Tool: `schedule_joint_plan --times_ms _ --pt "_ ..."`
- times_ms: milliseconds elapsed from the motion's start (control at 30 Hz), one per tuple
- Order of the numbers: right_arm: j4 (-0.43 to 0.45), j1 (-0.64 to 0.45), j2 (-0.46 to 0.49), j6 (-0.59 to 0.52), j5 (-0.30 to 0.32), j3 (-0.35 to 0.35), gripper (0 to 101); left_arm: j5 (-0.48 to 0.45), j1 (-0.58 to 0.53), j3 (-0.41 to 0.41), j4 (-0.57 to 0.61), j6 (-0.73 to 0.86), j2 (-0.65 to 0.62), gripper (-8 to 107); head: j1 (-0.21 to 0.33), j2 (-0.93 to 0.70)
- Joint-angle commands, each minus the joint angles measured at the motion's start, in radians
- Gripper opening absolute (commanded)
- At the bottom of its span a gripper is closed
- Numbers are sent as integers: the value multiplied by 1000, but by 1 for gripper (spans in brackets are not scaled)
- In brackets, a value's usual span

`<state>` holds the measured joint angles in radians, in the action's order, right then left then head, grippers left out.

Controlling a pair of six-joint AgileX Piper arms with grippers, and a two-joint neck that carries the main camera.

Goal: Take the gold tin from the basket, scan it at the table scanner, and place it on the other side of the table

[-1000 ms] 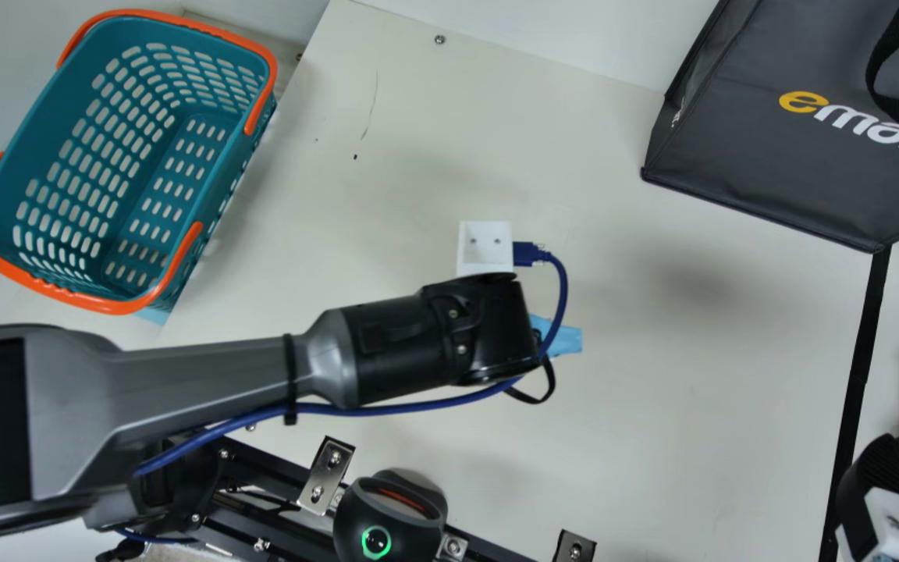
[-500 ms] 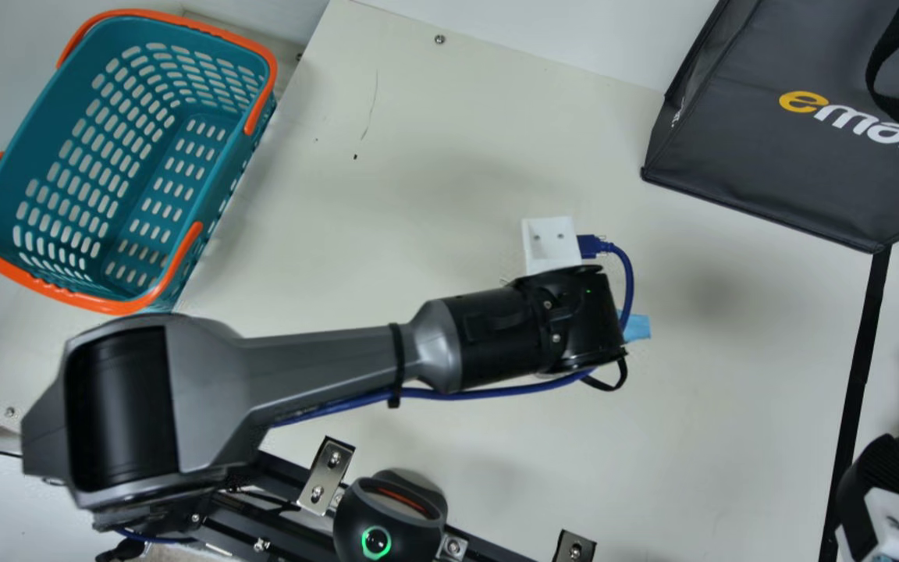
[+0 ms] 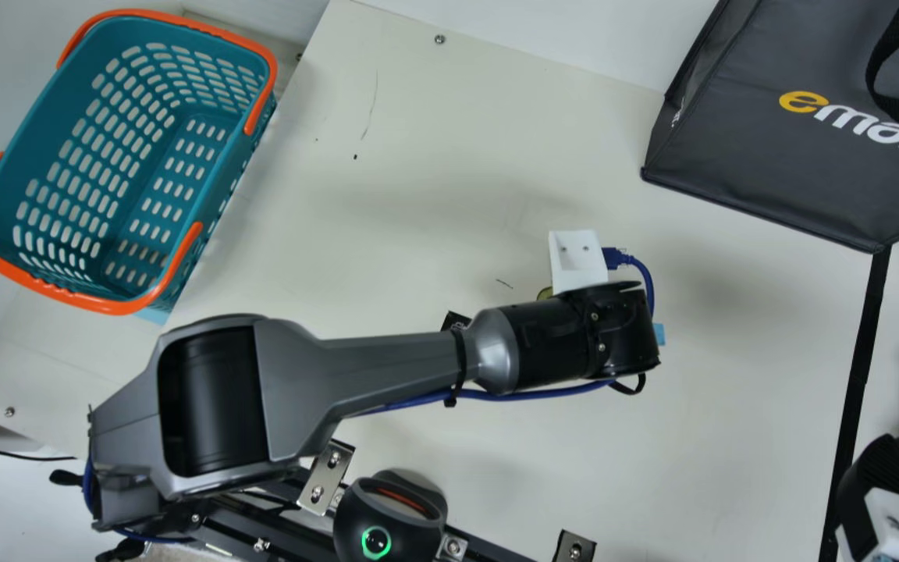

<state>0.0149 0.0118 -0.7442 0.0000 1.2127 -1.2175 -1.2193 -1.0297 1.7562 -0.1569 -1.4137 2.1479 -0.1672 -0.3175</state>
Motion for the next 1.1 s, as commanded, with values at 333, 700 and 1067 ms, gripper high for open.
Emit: schedule_joint_plan --times_ms 333,700,1067 --pt "0 0 0 0 0 0 95 -1 -9 -1 -5 -8 19 49 29 -4" --pt "0 0 0 0 0 0 95 99 7 -58 24 -28 -45 85 29 -4" --pt "0 0 0 0 0 0 95 446 69 -362 130 148 -306 90 29 -4"
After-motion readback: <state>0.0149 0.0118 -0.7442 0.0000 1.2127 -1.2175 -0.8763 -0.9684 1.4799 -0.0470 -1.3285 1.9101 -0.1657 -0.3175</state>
